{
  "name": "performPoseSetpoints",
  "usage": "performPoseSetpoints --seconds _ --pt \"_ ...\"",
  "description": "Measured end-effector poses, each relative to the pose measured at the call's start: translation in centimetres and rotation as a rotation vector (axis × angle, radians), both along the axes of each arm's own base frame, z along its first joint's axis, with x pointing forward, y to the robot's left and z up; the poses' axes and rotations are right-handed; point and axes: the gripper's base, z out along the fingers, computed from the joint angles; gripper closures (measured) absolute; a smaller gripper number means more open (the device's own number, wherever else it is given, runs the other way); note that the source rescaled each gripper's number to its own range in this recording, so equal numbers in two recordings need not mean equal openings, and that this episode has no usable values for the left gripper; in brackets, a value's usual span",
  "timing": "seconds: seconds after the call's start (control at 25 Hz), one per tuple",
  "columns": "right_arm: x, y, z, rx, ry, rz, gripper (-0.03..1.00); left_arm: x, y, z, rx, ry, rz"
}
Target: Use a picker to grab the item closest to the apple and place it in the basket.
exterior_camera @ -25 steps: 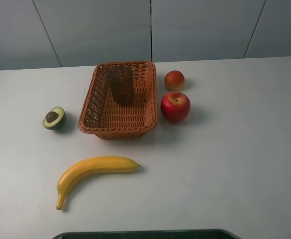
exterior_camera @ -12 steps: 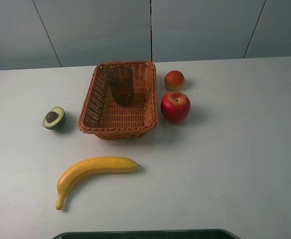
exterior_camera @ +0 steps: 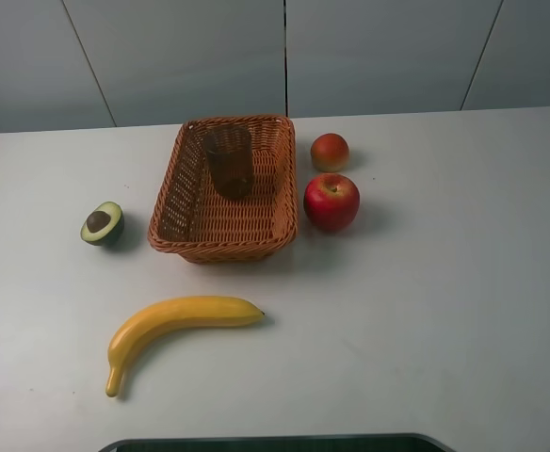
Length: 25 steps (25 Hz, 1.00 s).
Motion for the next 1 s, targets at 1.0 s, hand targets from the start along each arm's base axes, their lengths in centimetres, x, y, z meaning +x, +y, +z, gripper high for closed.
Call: performPoseSetpoints --seconds 1.0 --pt "0.00 0.01 0.00 0.007 0.000 -0.002 -0.03 0.16 0.21 0.02 0.015 -0.001 -0.115"
